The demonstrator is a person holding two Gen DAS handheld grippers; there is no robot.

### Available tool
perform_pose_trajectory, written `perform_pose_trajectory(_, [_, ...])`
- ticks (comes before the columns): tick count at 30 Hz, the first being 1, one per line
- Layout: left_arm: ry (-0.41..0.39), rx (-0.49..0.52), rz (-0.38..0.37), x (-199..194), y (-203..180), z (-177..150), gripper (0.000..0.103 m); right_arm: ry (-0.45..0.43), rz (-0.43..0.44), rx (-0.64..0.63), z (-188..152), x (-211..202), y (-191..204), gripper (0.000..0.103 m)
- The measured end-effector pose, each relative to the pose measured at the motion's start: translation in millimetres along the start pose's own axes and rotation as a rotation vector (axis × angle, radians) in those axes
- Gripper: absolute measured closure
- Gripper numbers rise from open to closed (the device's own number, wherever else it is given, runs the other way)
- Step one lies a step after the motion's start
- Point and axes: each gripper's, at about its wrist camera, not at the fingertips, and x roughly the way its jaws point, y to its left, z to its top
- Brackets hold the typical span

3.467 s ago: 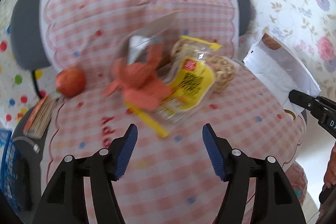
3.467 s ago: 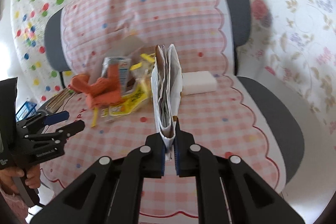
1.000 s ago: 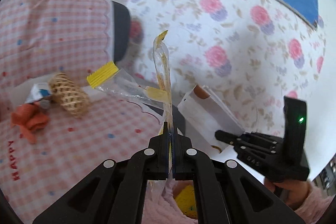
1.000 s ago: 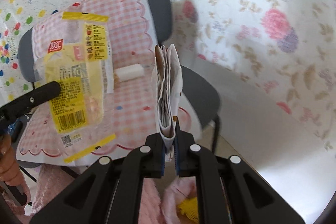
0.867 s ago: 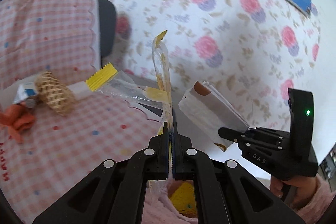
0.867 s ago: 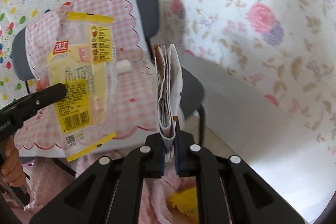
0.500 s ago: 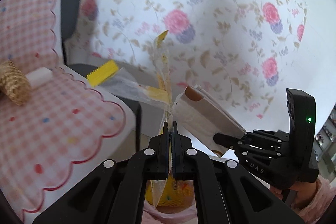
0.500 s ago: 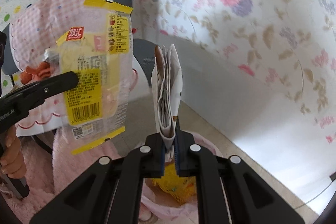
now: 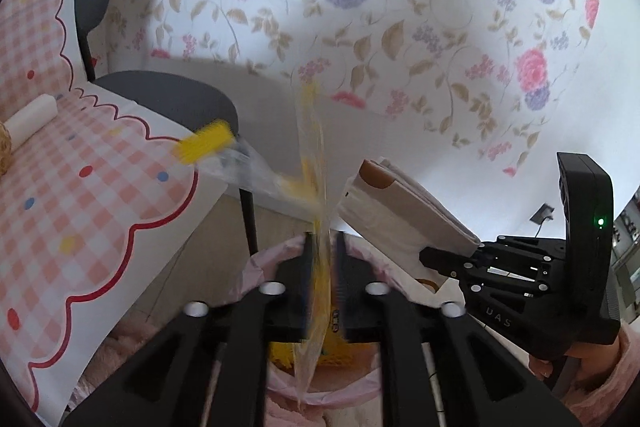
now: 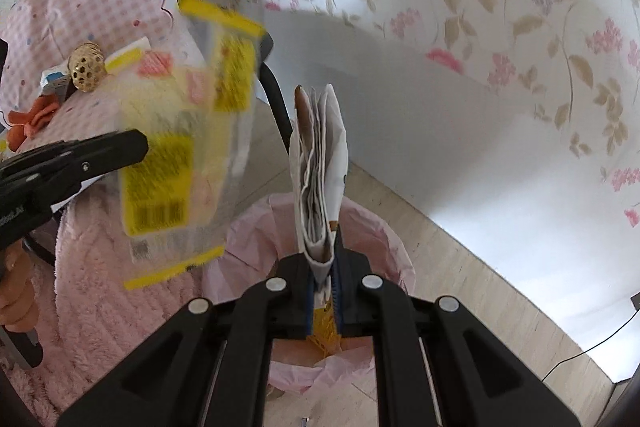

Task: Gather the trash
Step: 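Carry the snack bag and paper packet over the pink bin and open both grippers, then return both tools to the chair above the remaining trash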

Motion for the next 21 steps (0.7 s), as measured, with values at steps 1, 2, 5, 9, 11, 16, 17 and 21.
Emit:
perform_pose_trajectory(1, [0.002,-0.003,0.008,1.1,0.8,-0.1,0.06,0.007,-0.003,0.001,-0.7,2.6,-0.9,0.096])
perform_pose_trajectory(2, [0.0,-0.007,0.021,1.7,1.4,0.4,0.05,0.013,-0.004,0.003,-0.7,4.6,-1.7,0.095])
perform_pose_trajectory(5, [-0.004,-0.013,0.053,-1.4,5.9,-0.3,0.05,0.022,-0.01,0.013,-2.3,7.9,-4.0,0.081])
perform_pose_trajectory(9, [-0.022,-0.033,0.106,-14.7,15.2,0.5,0.05,0.011,-0.017,0.007,2.2,5.3,-4.8,0.066])
perform_pose_trajectory(11, [-0.037,-0.033,0.145,-26.0,19.8,0.7,0.05,-0.018,-0.011,0.018,7.8,0.0,-9.5,0.066])
perform_pose_trajectory(16, [-0.083,-0.03,0.216,-54.8,29.6,1.0,0.05,-0.156,0.005,0.031,33.3,-33.7,-8.7,0.066])
perform_pose_trajectory(17, [-0.093,-0.037,0.221,-61.1,32.6,1.0,0.05,-0.169,0.011,0.029,37.0,-36.9,-7.6,0.066])
perform_pose_trajectory(21, [-0.121,-0.065,0.261,-82.4,44.2,-1.0,0.05,-0.216,0.063,-0.001,51.6,-48.2,10.9,0.066])
